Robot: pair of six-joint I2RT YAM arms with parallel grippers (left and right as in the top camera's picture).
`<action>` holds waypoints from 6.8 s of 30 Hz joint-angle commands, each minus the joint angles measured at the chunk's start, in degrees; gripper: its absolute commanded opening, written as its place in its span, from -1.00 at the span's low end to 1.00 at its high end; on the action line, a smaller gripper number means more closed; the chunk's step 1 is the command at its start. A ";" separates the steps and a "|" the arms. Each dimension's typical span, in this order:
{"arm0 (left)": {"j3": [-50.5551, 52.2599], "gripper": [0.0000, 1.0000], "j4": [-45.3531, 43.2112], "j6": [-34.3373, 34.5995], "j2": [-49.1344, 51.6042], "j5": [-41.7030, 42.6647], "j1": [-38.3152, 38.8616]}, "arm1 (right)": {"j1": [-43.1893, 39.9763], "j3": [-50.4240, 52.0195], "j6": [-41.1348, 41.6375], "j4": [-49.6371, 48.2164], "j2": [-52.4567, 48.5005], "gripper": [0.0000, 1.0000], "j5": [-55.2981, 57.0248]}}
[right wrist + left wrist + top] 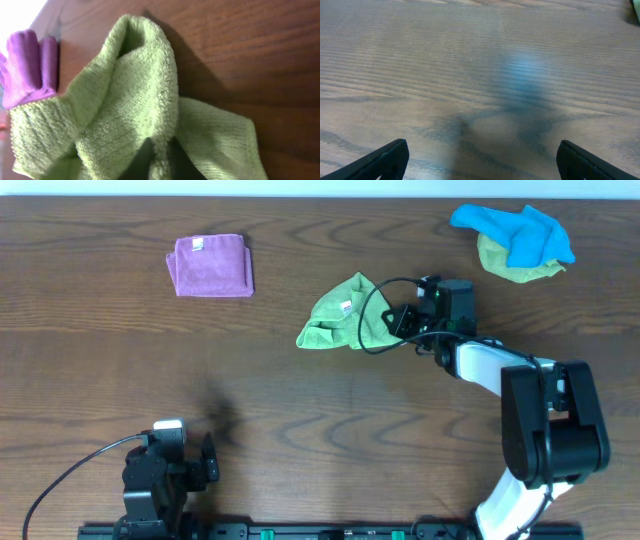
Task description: Fold the cloth
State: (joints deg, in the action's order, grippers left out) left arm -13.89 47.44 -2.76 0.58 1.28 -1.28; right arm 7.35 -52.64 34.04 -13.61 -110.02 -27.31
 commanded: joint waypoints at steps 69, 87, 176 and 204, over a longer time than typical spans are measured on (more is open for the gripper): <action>0.66 0.91 -10.67 27.32 -0.26 29.00 0.24 | -3.19 -9.53 -29.03 38.53 19.89 0.68 24.85; -8.50 0.92 -13.00 34.49 27.52 36.70 0.26 | -4.98 -9.53 -47.01 41.70 10.84 0.67 13.90; -40.72 1.00 -58.01 52.85 105.20 45.38 12.59 | -2.40 -9.94 -12.85 42.03 17.84 -0.97 13.55; -58.82 0.91 -57.96 50.84 122.92 44.83 16.72 | -2.40 -9.94 -12.85 43.28 17.84 -0.98 12.44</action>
State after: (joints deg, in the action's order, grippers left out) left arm -71.68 -10.57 49.25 121.84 46.11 14.52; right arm 4.47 -62.04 20.40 29.71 -93.21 -14.41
